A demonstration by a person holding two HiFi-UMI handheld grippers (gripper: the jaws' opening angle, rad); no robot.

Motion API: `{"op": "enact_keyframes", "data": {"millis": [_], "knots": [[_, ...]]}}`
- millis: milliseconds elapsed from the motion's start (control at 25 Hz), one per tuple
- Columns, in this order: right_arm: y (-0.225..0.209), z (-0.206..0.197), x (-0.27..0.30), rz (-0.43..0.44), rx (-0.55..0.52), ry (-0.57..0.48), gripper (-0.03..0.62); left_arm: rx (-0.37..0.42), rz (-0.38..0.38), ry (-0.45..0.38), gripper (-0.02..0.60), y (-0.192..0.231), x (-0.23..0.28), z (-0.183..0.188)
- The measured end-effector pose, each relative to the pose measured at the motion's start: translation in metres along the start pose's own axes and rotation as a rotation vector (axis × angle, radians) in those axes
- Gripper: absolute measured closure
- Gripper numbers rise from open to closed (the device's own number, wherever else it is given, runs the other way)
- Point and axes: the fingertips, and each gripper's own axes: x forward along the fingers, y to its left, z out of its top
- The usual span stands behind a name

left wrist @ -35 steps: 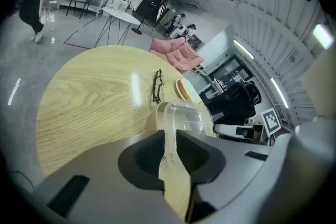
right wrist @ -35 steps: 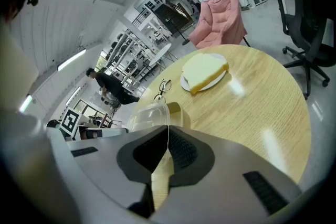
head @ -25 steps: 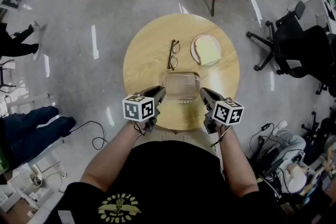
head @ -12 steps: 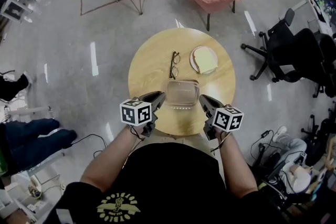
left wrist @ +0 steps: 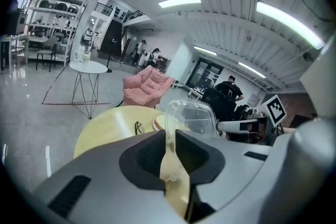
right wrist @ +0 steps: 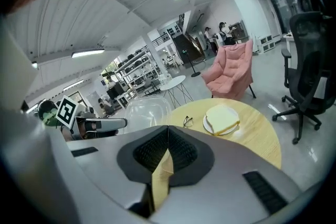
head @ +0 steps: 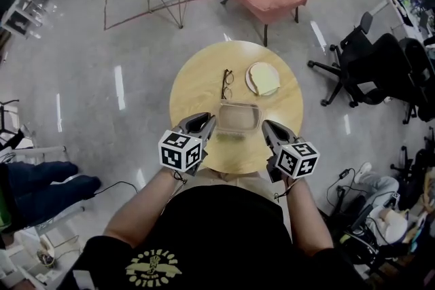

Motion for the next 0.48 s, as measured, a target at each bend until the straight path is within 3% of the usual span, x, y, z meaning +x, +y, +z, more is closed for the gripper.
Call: {"op": "enact_keyframes", "data": {"millis": [480], "knots": [[0.043, 0.051, -0.056, -0.038, -0.149, -0.141, 0.580, 0.183, -0.034, -0.138, 0.509, -0.041, -0.043, 0.054]]}}
